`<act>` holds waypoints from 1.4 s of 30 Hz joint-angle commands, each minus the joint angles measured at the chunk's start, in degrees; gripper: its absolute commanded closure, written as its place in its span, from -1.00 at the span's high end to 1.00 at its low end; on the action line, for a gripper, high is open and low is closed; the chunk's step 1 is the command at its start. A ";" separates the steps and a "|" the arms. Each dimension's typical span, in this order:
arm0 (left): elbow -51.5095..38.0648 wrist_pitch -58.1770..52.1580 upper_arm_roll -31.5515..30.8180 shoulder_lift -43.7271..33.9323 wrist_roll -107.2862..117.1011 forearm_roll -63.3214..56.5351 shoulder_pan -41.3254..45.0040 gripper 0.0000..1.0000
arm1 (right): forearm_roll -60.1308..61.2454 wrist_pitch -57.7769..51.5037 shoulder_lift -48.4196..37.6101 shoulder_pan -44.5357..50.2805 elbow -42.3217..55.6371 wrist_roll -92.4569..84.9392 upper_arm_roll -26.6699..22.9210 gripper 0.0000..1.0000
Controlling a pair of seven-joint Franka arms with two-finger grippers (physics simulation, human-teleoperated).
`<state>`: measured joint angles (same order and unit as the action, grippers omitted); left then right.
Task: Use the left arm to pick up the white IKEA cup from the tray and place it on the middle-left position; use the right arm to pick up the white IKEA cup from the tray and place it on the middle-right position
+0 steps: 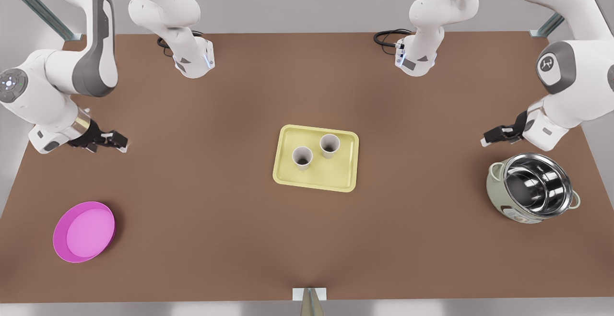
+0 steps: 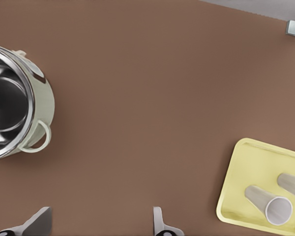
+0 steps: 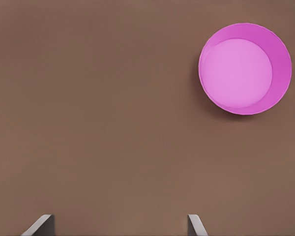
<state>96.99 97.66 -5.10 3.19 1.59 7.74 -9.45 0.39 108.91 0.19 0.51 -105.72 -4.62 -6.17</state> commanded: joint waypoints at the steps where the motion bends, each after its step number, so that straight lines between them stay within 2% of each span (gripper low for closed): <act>1: 1.09 2.71 -0.09 -0.29 -1.33 0.08 4.71 1.00 | -1.01 5.00 -0.02 7.76 0.08 -1.35 -0.33 1.00; 2: 0.48 2.71 -1.67 0.06 -1.33 -0.18 5.23 1.00 | -1.01 5.00 0.07 7.76 0.08 -1.35 -0.33 1.00; 3: -3.99 2.54 -1.76 2.95 -1.51 -0.97 8.65 1.00 | -1.01 5.00 0.07 7.76 0.34 -1.44 0.55 1.00; 5: -4.88 2.62 -1.76 4.89 -0.54 -3.70 18.32 1.00 | -2.41 2.63 2.70 11.44 4.38 -1.27 3.27 1.00; 6: -5.05 3.06 -1.76 5.33 8.50 -3.79 26.22 1.00 | -2.94 -0.89 5.95 16.45 8.95 -0.57 3.27 1.00; 8: -7.08 3.85 -1.76 11.30 28.45 -9.23 39.68 1.00 | -2.94 -5.11 12.63 21.55 17.13 2.95 3.98 1.00; 9: -6.20 7.37 -1.76 13.95 33.82 -9.59 44.43 1.00 | -2.85 -5.11 13.34 23.66 17.22 2.95 3.98 1.00; 11: -5.67 11.85 -1.94 16.93 34.35 -7.66 47.51 1.00 | -2.77 -2.57 16.24 28.67 18.01 3.22 5.03 1.00; 13: 5.75 22.57 -1.76 14.65 34.53 -6.60 47.07 1.00 | -2.07 -0.01 18.26 30.70 18.36 5.33 5.03 1.00; 14: 10.76 30.12 -1.76 12.81 38.30 -6.60 47.33 1.00 | 2.94 0.69 18.44 30.43 18.36 5.24 5.03 1.00; 16: 11.03 32.86 -1.76 14.04 40.51 -7.21 47.86 1.00 | 3.30 0.87 19.76 30.43 19.24 7.61 5.03 1.00; 21: 11.91 32.68 -1.14 17.64 35.14 -9.93 45.49 1.00 | 3.21 0.87 30.65 35.44 31.89 20.97 5.21 1.00; 25: 16.74 40.59 -1.06 17.90 30.14 -8.18 43.12 1.00 | 2.86 3.33 33.12 37.38 30.22 22.38 5.29 1.00; 26: 16.92 40.59 -1.06 17.64 26.98 -5.29 42.24 1.00 | 2.77 5.25 33.82 37.46 29.18 22.38 5.29 1.00; 33: 17.44 40.77 -1.06 18.25 26.71 -5.19 42.15 1.00 | 2.77 9.74 37.42 40.71 25.22 23.87 5.29 1.00; 42: 16.74 47.00 -1.06 23.35 26.88 -5.72 42.15 1.00 | 2.86 15.46 38.04 41.59 19.68 24.22 5.29 1.00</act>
<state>113.75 141.85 -6.15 26.48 26.46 2.27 32.69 3.17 120.93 38.27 41.97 -85.57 13.59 -0.88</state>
